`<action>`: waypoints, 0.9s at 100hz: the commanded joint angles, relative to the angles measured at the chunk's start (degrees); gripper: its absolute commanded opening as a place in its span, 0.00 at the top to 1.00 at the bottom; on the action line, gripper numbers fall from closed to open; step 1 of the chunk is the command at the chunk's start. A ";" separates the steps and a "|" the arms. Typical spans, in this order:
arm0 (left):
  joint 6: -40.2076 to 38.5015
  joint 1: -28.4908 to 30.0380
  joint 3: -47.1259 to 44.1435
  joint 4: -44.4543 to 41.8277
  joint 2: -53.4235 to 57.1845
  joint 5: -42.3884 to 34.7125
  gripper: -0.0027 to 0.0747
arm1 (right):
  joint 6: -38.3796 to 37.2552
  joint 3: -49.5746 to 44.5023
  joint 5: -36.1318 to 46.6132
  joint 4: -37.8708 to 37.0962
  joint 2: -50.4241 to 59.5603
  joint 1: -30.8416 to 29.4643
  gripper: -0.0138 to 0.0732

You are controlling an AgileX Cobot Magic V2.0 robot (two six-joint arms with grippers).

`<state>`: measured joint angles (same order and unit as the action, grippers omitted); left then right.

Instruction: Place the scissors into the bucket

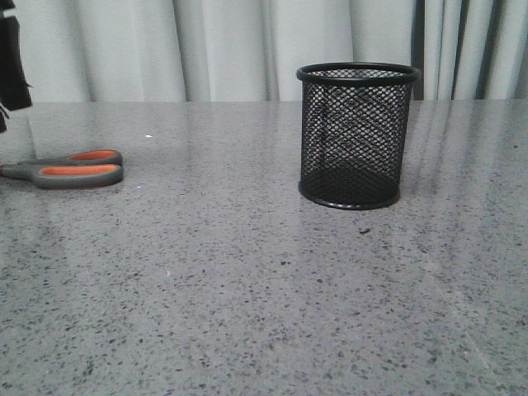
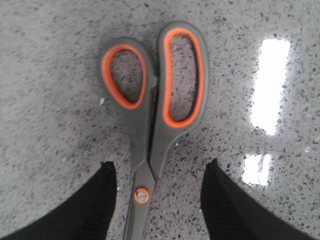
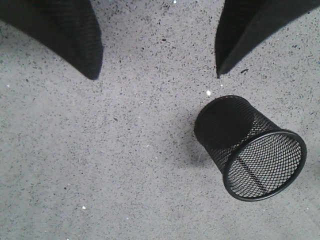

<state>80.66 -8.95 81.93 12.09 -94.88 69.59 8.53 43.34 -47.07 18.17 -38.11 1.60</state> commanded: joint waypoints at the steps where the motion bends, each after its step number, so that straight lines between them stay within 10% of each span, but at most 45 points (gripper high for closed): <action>1: 1.09 -0.61 1.94 0.43 0.44 0.77 0.52 | 0.90 2.13 3.08 0.24 -0.35 -0.05 0.34; 90: 1.19 -0.61 1.94 -0.33 -6.45 -2.20 0.52 | 0.90 2.13 2.73 0.24 -0.35 -0.05 0.34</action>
<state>81.80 -9.19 82.30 10.63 -102.68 68.15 8.89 43.34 -47.19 18.13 -38.11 1.60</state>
